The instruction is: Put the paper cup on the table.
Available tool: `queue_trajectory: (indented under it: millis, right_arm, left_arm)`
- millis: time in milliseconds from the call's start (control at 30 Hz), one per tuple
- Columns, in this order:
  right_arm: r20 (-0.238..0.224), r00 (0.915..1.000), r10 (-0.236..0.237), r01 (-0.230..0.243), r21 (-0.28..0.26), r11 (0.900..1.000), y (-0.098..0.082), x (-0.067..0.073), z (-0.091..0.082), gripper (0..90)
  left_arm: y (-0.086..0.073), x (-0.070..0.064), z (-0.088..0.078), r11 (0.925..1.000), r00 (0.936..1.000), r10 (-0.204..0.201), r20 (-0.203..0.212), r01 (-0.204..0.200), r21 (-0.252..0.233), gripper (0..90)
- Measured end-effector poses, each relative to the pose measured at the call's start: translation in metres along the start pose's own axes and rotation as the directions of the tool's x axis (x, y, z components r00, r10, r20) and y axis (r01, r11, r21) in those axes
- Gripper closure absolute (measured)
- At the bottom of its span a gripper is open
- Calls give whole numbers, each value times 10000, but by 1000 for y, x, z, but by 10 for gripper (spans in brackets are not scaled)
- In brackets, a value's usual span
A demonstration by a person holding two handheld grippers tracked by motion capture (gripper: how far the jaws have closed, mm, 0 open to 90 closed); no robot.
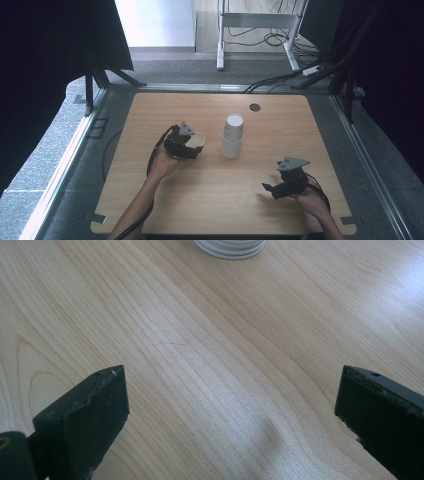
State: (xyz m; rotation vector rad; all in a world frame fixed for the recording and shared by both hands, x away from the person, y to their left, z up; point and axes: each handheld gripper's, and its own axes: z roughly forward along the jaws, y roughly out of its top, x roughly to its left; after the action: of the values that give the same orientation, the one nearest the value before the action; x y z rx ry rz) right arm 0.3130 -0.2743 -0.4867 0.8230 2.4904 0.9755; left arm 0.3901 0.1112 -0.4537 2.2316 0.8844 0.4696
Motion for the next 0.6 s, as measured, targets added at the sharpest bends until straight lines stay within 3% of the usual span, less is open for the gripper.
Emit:
queue_trajectory:
  millis: [300,600]
  right_arm:
    - [-50,9999,-110,110,73,9999,0,2,2,15]
    - [-133,9999,-39,39,33,10000,0,2,2,16]
  left_arm:
    - [-4,-1,5,10000,9999,-60,-97,61,75,226]
    - [-6,-2,13,9968,9971,-763,-9,763,223,10]
